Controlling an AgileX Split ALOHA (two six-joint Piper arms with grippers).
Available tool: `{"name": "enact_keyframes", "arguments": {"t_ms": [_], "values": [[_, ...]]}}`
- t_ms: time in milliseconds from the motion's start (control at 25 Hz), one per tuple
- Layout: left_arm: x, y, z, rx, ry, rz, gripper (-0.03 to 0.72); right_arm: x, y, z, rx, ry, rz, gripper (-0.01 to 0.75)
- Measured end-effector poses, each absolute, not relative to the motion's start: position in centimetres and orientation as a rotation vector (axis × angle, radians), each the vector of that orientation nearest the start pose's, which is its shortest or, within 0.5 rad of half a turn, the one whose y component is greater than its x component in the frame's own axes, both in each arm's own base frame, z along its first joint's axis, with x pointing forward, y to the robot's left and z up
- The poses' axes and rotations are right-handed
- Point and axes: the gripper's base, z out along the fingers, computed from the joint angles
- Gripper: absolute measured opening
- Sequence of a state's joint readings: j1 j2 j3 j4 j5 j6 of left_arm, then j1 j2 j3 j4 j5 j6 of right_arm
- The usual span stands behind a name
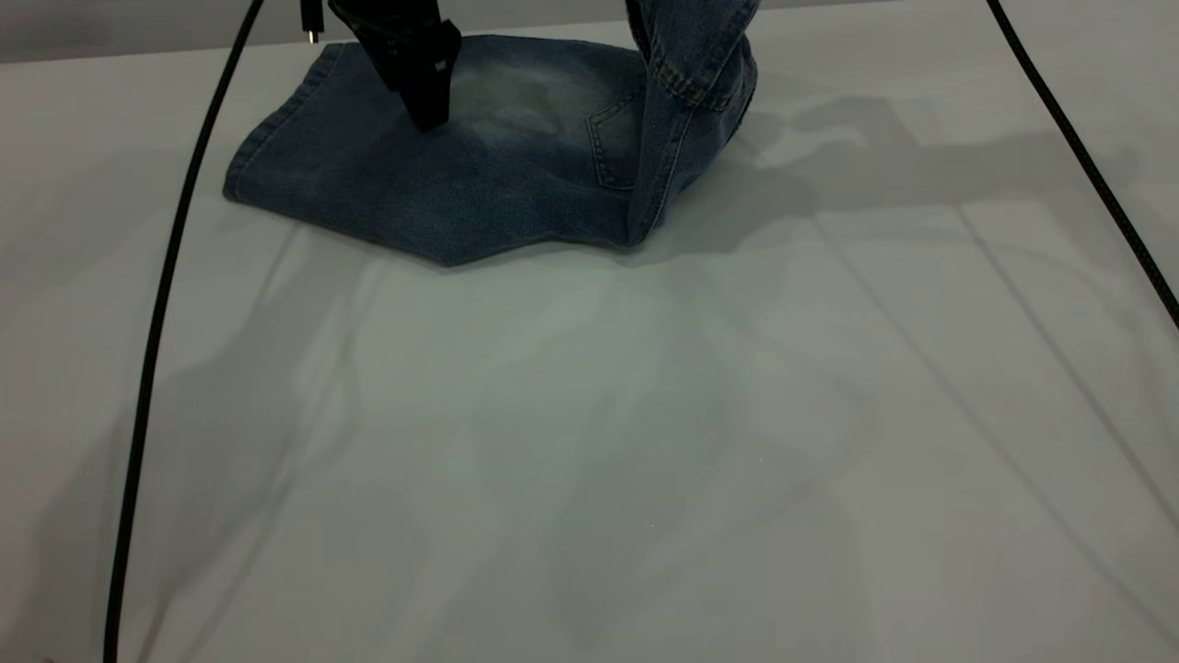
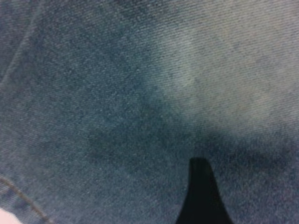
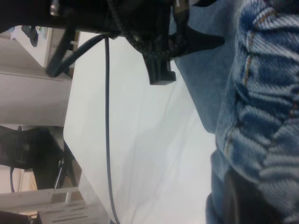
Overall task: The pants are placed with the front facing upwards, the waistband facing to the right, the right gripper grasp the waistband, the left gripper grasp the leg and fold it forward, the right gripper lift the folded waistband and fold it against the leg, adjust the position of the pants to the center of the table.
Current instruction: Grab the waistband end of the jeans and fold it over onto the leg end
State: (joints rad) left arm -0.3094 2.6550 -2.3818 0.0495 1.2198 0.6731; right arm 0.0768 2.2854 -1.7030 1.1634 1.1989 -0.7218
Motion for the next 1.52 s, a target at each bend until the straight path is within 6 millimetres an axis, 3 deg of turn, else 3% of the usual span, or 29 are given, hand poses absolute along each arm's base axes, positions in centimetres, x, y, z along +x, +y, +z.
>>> {"name": "enact_keyframes", "arguments": {"t_ms": [280,640,1080,1520], "values": [[50.8,-15.8,9.3,1.439,2.645,0.109,0.44,45.0,11.3,16.7,-0.335,2.522,1.443,0.079],[50.8,-15.9,9.3,1.44,2.645,0.108,0.44,45.1,11.5,17.1,-0.354,2.512,1.463,0.079],[50.8,-15.9,9.3,1.437,2.647,0.096,0.44,45.8,15.1,20.7,-0.439,2.447,1.468,0.079],[50.7,-16.2,9.3,1.429,2.648,0.064,0.44,44.9,18.3,21.3,-0.472,2.415,1.55,0.079]]}}
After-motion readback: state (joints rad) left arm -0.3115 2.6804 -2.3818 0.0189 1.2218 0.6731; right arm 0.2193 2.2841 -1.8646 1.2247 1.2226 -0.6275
